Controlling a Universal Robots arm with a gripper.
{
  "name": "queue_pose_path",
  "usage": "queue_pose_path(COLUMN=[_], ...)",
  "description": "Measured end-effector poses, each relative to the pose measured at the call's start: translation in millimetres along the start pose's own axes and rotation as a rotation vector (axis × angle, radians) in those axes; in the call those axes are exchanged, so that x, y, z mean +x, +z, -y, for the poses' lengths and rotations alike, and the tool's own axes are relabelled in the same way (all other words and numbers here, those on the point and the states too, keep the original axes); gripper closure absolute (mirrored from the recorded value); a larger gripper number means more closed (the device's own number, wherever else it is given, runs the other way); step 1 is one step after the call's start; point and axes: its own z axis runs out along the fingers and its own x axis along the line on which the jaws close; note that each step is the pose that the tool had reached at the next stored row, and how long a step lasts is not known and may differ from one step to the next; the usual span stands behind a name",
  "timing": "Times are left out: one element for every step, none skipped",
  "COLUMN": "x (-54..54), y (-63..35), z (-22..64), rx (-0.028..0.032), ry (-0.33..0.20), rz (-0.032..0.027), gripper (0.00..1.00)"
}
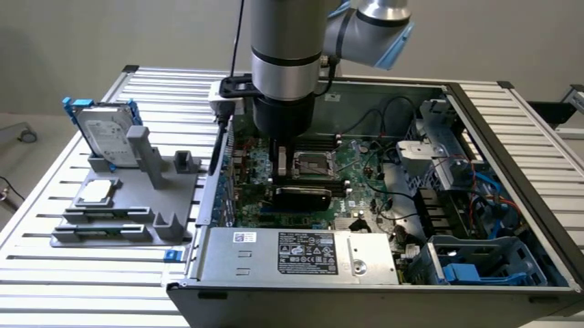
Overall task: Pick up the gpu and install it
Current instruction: 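Press down on the gpu until it lock into place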
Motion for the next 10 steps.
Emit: queue_pose_path(x=[0.0, 0.0, 0.0, 0.0, 0.0, 0.0, 0.0, 0.0, 0.0, 0.0], y=[0.4, 0.8, 1.2, 1.6, 1.9, 2.3, 2.8, 3.4, 3.9, 4.5], z=[0.0, 0.0, 0.0, 0.0, 0.0, 0.0, 0.0, 0.1, 0.0, 0.0], rx=[0.0, 0.0, -0.0001, -0.0001, -0.0001, -0.0001, 0.0, 0.0, 0.0, -0.0001], ry=[0.0, -0.001, -0.001, -0.001, -0.001, -0.001, -0.001, -0.001, -0.001, -0.001], rz=[0.0001, 0.0, -0.0001, -0.0001, -0.0002, -0.0001, 0.0001, 0.0, 0.0, -0.0001], gripper=[0.89, 0.89, 0.89, 0.89, 0.89, 0.89, 0.89, 0.89, 0.89, 0.89])
